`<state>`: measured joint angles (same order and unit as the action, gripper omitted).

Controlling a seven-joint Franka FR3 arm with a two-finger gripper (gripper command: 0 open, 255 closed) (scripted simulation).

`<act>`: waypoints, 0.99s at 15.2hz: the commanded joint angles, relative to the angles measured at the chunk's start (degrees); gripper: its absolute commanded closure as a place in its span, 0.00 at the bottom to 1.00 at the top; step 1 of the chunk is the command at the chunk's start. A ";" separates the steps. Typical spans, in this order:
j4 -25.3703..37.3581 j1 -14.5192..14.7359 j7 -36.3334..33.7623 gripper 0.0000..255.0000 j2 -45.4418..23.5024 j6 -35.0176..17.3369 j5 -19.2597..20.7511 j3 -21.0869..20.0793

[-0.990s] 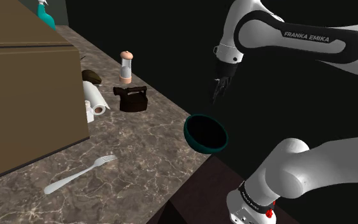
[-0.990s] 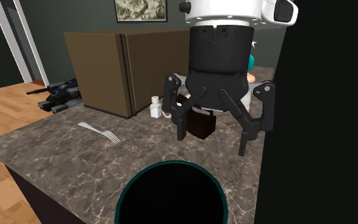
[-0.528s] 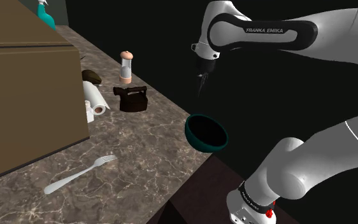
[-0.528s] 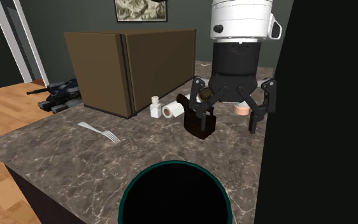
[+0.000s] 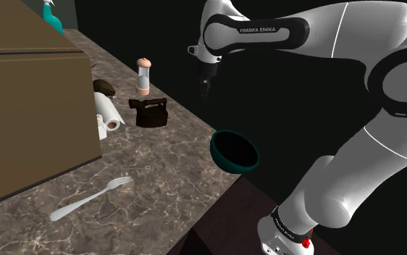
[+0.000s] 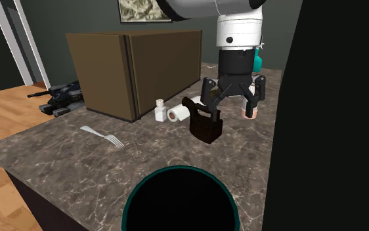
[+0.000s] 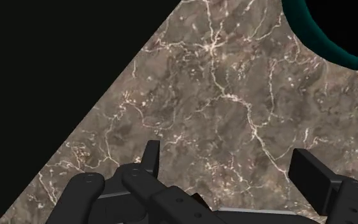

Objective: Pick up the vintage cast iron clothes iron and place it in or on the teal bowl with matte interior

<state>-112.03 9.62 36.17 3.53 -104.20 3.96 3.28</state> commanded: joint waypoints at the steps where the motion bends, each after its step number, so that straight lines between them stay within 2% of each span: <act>1: 4.20 0.54 4.14 0.00 -4.29 -0.48 -0.20 -0.33; 15: 32.24 4.82 25.57 0.00 -28.27 1.32 0.60 -6.41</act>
<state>-81.79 14.34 60.39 -23.04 -103.02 4.42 -2.86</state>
